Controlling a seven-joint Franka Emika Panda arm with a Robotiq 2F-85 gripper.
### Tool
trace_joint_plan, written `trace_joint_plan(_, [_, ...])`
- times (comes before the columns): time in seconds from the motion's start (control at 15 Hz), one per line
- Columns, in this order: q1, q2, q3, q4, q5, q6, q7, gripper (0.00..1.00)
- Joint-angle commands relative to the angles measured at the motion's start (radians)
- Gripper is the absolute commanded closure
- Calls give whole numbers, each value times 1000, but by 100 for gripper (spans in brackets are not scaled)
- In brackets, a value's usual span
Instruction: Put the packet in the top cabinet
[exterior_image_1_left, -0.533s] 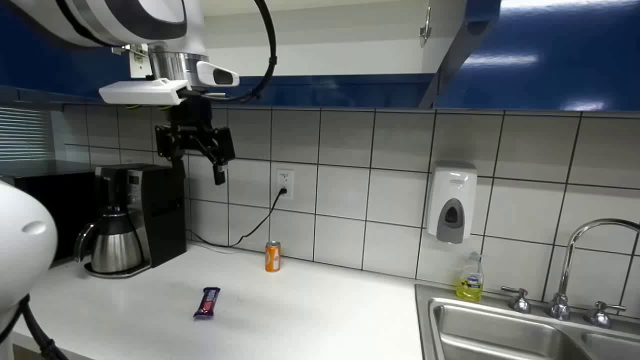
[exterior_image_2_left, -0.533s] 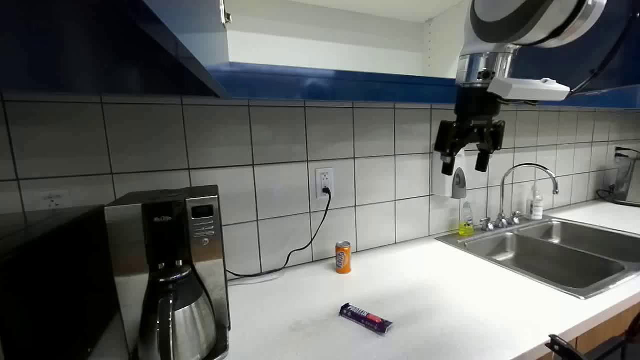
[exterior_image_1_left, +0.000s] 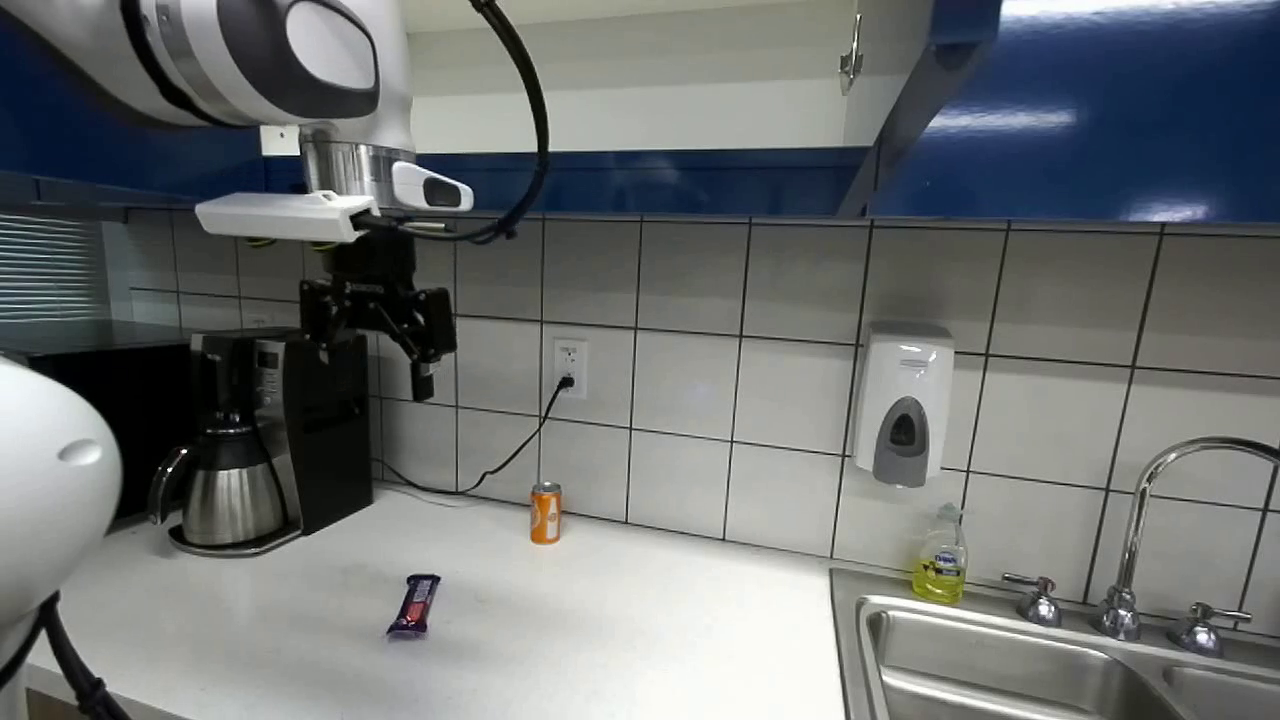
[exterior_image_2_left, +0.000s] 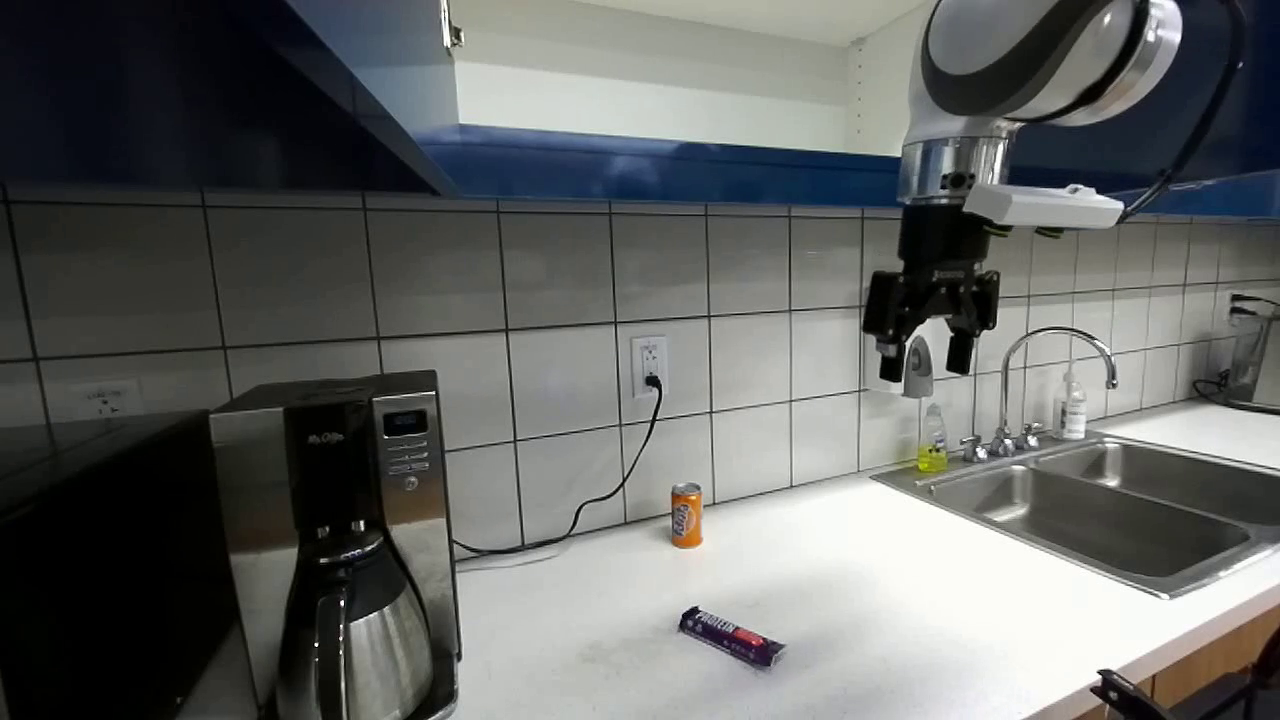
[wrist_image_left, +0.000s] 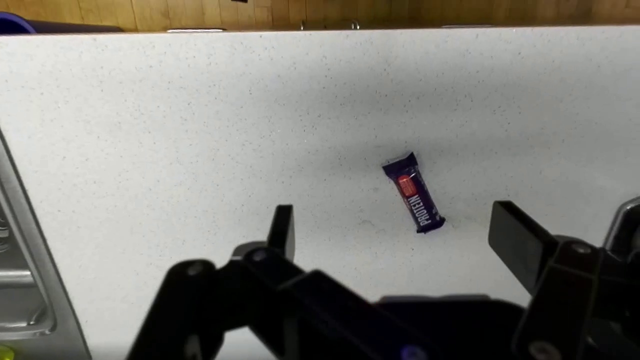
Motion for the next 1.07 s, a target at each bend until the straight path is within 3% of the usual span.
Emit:
trace_joint_plan(0.0, [22,82,30,-13,13,34,1,0])
trace_joint_plan(0.4, [46,281,88,-32,-17,225,15,0])
trace_joint_plan(1.0, [17,641,126,-16,-99,562,90,0])
